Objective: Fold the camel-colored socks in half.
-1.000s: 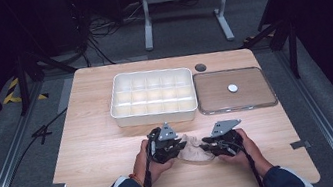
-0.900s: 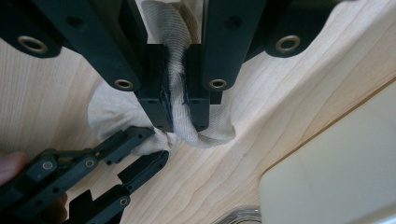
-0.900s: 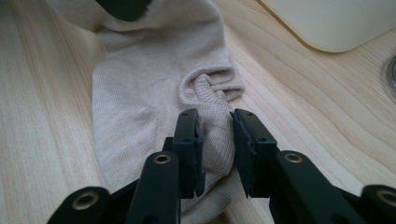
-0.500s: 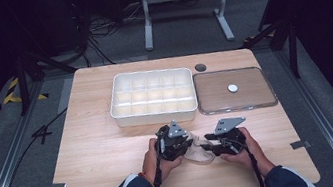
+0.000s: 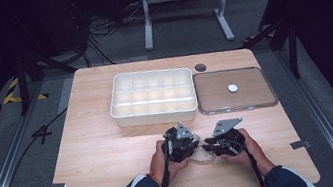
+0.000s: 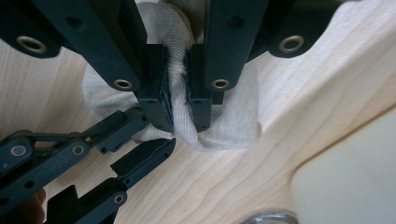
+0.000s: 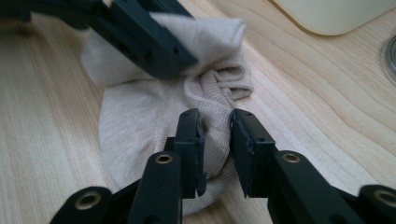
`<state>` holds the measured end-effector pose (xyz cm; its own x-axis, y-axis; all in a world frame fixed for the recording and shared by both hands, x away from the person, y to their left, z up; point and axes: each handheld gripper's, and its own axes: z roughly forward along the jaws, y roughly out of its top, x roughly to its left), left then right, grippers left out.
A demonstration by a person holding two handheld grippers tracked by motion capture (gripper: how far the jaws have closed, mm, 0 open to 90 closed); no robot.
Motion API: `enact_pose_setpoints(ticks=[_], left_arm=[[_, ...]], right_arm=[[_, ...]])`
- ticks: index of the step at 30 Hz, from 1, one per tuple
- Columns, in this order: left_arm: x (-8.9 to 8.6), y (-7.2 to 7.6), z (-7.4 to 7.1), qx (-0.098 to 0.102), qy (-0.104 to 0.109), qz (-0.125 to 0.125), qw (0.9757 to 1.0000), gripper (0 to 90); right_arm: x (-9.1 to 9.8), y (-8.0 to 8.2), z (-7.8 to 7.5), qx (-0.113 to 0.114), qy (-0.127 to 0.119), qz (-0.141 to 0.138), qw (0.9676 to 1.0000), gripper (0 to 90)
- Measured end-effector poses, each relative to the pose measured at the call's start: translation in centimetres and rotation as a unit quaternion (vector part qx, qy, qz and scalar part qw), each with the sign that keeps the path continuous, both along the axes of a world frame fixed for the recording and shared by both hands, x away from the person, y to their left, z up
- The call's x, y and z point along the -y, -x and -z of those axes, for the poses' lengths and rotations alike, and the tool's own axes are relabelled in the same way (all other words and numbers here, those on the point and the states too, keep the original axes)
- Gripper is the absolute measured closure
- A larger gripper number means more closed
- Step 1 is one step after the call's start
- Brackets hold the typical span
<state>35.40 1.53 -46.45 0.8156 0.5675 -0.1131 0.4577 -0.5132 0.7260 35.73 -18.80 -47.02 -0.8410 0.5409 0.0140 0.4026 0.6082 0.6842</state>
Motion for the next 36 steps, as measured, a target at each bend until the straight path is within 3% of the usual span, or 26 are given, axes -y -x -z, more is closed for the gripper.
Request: enact_pose_setpoints(ticks=[5,11,12,15,16,17,19,22,27,31,36], left_arm=[[0.4,0.1,0.0,0.007,0.007,0.015,0.9998,73.9],[-0.6,0.8,-1.9,0.031,0.027,0.031,0.9987,48.1],[-1.4,1.0,-2.6,0.034,0.042,0.036,0.9979,46.3],[-3.5,1.2,-4.1,0.049,0.055,0.048,0.9961,51.0],[-3.5,1.2,-4.1,0.049,0.055,0.048,0.9961,53.4],[-4.9,0.9,-4.4,0.046,0.057,0.051,0.9960,56.5],[-6.0,0.3,-3.9,0.040,0.047,0.049,0.9969,63.0],[-6.8,-0.5,-2.3,0.007,0.043,0.049,0.9979,70.3],[-5.9,-0.5,-0.3,-0.009,0.030,0.073,0.9969,73.1],[-4.6,0.0,0.1,0.006,0.025,0.101,0.9946,77.9],[-2.7,0.4,0.7,0.005,0.009,0.113,0.9935,81.2]], right_arm=[[0.1,-0.1,0.1,-0.005,-0.005,-0.001,1.0000,73.6],[0.1,-0.1,0.1,-0.005,-0.006,-0.001,1.0000,73.6],[0.1,-0.1,0.1,-0.006,-0.007,0.000,1.0000,73.7],[0.2,-0.1,0.1,-0.008,-0.008,0.001,0.9999,73.8],[0.2,-0.1,0.1,-0.008,-0.008,0.001,0.9999,73.8],[0.2,-0.1,0.1,-0.008,-0.008,-0.001,0.9999,73.8],[0.2,-0.2,0.1,-0.008,-0.008,-0.001,0.9999,73.9],[0.2,-0.2,0.1,-0.009,-0.009,-0.002,0.9999,73.9],[0.2,-0.2,0.1,-0.007,-0.009,-0.004,0.9999,73.9],[0.3,-0.2,0.2,-0.004,-0.010,-0.008,0.9999,73.9],[0.3,-0.3,0.2,-0.007,-0.013,-0.007,0.9999,74.3]])
